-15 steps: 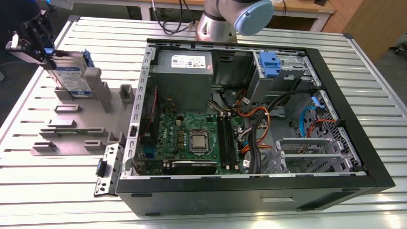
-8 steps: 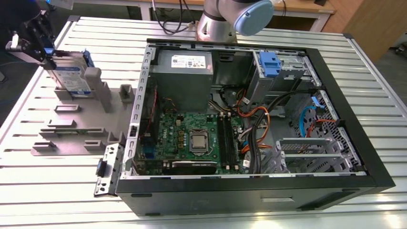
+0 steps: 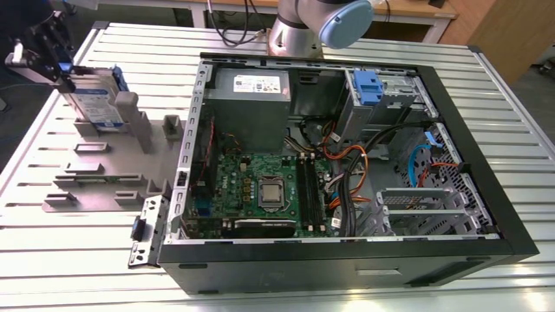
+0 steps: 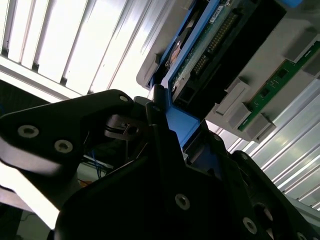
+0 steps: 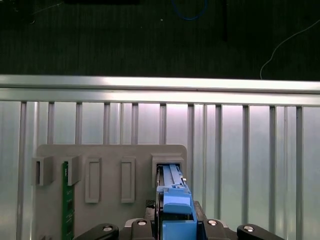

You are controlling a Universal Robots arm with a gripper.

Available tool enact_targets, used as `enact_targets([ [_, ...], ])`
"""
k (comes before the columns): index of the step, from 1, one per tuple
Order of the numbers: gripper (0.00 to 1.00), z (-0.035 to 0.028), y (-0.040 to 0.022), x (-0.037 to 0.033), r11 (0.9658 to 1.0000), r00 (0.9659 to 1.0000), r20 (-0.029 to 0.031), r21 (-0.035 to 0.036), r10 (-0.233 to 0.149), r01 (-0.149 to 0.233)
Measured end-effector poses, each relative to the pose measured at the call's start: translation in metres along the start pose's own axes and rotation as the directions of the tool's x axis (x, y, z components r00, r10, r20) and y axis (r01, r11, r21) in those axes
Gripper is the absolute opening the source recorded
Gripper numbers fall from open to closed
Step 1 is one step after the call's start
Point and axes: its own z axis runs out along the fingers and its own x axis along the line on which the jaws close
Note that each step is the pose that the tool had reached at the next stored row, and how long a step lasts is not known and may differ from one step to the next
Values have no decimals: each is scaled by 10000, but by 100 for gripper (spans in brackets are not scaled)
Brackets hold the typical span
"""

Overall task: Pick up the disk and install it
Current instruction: 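Pick up the disk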

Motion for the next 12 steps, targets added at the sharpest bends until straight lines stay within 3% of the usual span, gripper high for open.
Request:
enact_targets([
  [12, 36, -97, 1, -3, 10000, 10000, -1, -1, 0, 0],
])
